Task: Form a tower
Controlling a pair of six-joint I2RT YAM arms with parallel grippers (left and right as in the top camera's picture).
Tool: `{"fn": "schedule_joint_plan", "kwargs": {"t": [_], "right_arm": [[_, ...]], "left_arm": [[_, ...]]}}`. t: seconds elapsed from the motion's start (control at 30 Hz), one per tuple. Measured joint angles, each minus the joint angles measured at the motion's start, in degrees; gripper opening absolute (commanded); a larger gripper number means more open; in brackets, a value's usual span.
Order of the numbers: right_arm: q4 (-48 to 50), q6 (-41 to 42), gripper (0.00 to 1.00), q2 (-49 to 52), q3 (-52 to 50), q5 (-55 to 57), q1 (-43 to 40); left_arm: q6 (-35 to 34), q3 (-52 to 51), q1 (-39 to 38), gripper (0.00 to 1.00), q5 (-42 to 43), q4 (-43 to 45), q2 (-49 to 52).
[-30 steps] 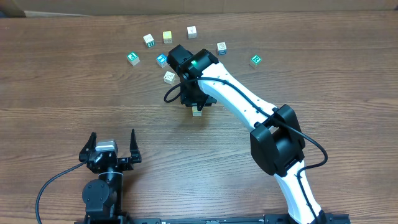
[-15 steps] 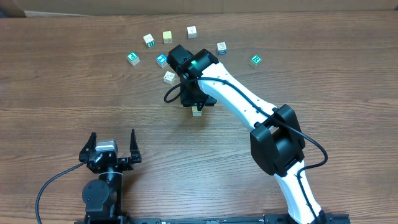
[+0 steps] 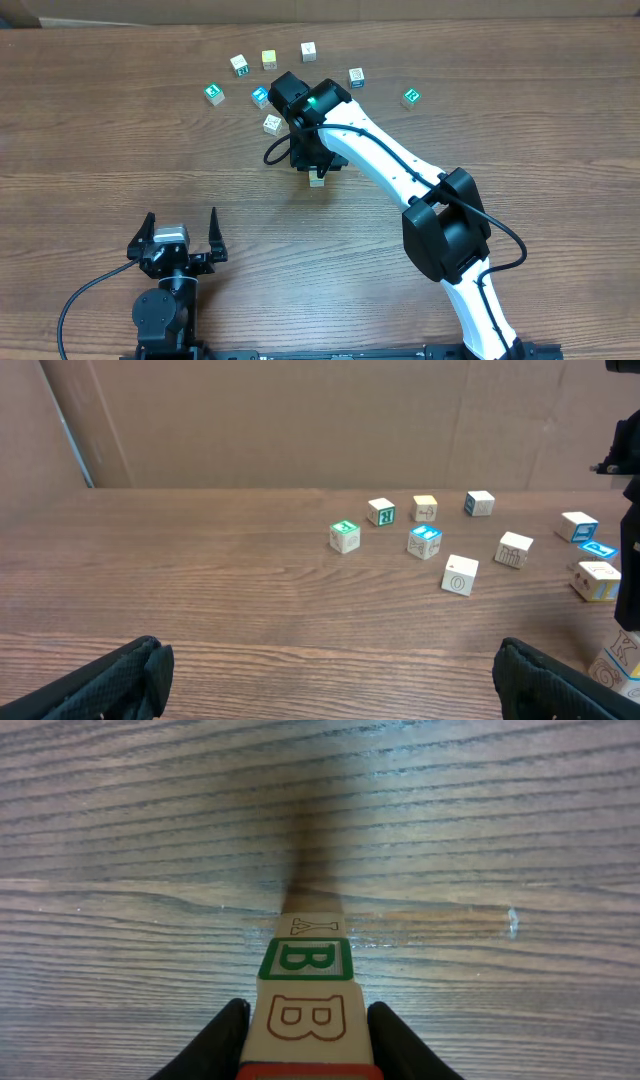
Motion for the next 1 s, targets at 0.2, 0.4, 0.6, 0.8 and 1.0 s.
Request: {"fn": "schedule_joint_plan", "kwargs": {"t": [0.2,0.4,0.6,0.8,1.0], "right_arm": [[0.0,0.0,0.34,0.0,0.0,0.0,0.0],[0.0,0.0,0.33,0.0,0.0,0.0,0.0],[0.2,0.0,0.31,0.0,0.0,0.0,0.0],[0.2,-0.2,0.4,0.0,0.0,0.0,0.0],[0.2,0.0,0.47,0.0,0.0,0.0,0.0]], "left_arm": [[0.0,0.0,0.0,0.99,0.0,0.0,0.0],[0.0,0.0,0.0,0.99,0.0,0.0,0.0],[0.0,0.0,0.0,1.0,0.0,0.0,0.0],[0.0,0.0,0.0,1.0,0.0,0.0,0.0],[0.0,0.0,0.0,1.0,0.0,0.0,0.0]]}}
